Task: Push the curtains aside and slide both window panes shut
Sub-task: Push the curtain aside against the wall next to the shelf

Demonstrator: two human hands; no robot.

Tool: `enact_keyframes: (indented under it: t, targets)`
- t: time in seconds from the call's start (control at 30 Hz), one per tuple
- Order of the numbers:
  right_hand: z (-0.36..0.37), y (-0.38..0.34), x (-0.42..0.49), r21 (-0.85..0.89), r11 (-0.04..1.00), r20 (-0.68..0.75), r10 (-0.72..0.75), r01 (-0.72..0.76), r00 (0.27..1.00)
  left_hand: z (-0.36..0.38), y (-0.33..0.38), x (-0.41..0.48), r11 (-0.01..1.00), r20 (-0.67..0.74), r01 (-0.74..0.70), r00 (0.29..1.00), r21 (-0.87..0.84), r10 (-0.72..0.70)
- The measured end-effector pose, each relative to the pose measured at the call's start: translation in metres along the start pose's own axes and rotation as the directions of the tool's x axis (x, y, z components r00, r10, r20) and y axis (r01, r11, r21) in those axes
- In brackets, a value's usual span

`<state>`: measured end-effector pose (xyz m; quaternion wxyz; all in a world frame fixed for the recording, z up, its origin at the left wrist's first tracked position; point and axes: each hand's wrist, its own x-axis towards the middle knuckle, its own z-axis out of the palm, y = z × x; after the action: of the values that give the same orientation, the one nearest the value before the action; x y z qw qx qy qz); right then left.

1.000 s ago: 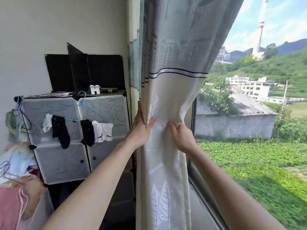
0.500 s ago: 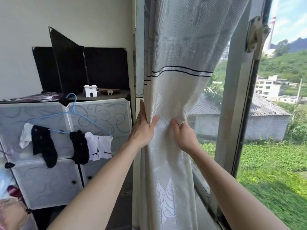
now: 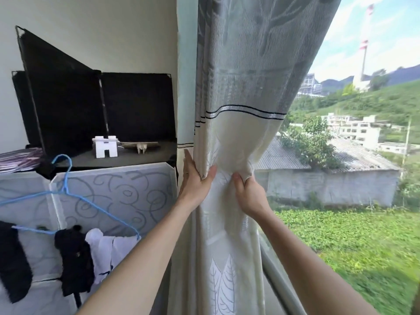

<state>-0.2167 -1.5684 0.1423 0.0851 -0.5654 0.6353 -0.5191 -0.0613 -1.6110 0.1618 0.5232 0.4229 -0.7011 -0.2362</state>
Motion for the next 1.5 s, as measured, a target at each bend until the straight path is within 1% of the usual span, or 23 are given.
enact_keyframes:
  t: [0.1, 0.2, 0.37, 0.47, 0.63, 0.73, 0.87, 0.93, 1.03, 1.17, 1.23, 1.37, 1.5]
  targets:
    - [0.020, 0.006, 0.039, 0.002, 1.000, 0.026, 0.005, -0.005, 1.000, 0.008, -0.013, 0.036, 0.996, -0.059, 0.033, 0.998, -0.083, -0.038]
    - [0.038, 0.012, 0.072, 0.005, 1.000, 0.028, 0.012, -0.012, 1.000, 0.013, -0.024, 0.070, 0.982, -0.045, 0.089, 0.994, -0.166, -0.098]
    - [0.069, 0.022, 0.120, 0.032, 0.999, 0.035, 0.013, -0.014, 0.999, 0.023, -0.047, 0.115, 0.966, -0.042, 0.166, 0.983, -0.198, -0.178]
    - [0.086, 0.027, 0.149, 0.034, 0.999, 0.041, 0.017, -0.019, 0.999, 0.031, -0.059, 0.143, 0.975, -0.051, 0.172, 0.982, -0.142, -0.181]
    - [0.112, 0.037, 0.194, 0.005, 1.000, 0.030, -0.008, 0.008, 1.000, 0.043, -0.075, 0.182, 0.971, -0.051, 0.205, 0.976, -0.127, -0.212]
    - [0.128, 0.042, 0.217, 0.004, 1.000, 0.048, -0.030, 0.029, 0.998, 0.046, -0.089, 0.205, 0.971, -0.108, 0.224, 0.967, -0.081, -0.232]
    - [0.148, 0.047, 0.250, 0.007, 1.000, 0.086, -0.008, 0.008, 0.996, 0.052, -0.102, 0.236, 0.950, -0.160, 0.308, 0.936, -0.055, -0.313]
    - [0.159, 0.049, 0.272, 0.026, 1.000, 0.108, -0.006, 0.004, 0.994, 0.059, -0.109, 0.252, 0.939, -0.230, 0.344, 0.912, -0.023, -0.340]
    - [0.173, 0.054, 0.302, 0.050, 0.999, 0.162, 0.008, -0.017, 0.987, 0.066, -0.109, 0.271, 0.899, -0.332, 0.432, 0.861, 0.078, -0.385]
    - [0.190, 0.064, 0.341, 0.096, 0.995, 0.211, 0.020, -0.041, 0.977, 0.068, -0.108, 0.309, 0.804, -0.396, 0.551, 0.805, 0.222, -0.442]
    - [0.199, 0.069, 0.362, 0.081, 0.997, 0.226, -0.002, -0.017, 0.974, 0.072, -0.110, 0.329, 0.782, -0.411, 0.575, 0.790, 0.240, -0.455]
    - [0.216, 0.077, 0.399, 0.018, 0.999, 0.230, 0.026, -0.031, 0.973, 0.083, -0.119, 0.359, 0.731, -0.458, 0.630, 0.748, 0.261, -0.481]
    - [0.235, 0.081, 0.424, 0.034, 0.999, 0.205, -0.002, -0.006, 0.979, 0.088, -0.129, 0.387, 0.708, -0.484, 0.636, 0.745, 0.306, -0.459]
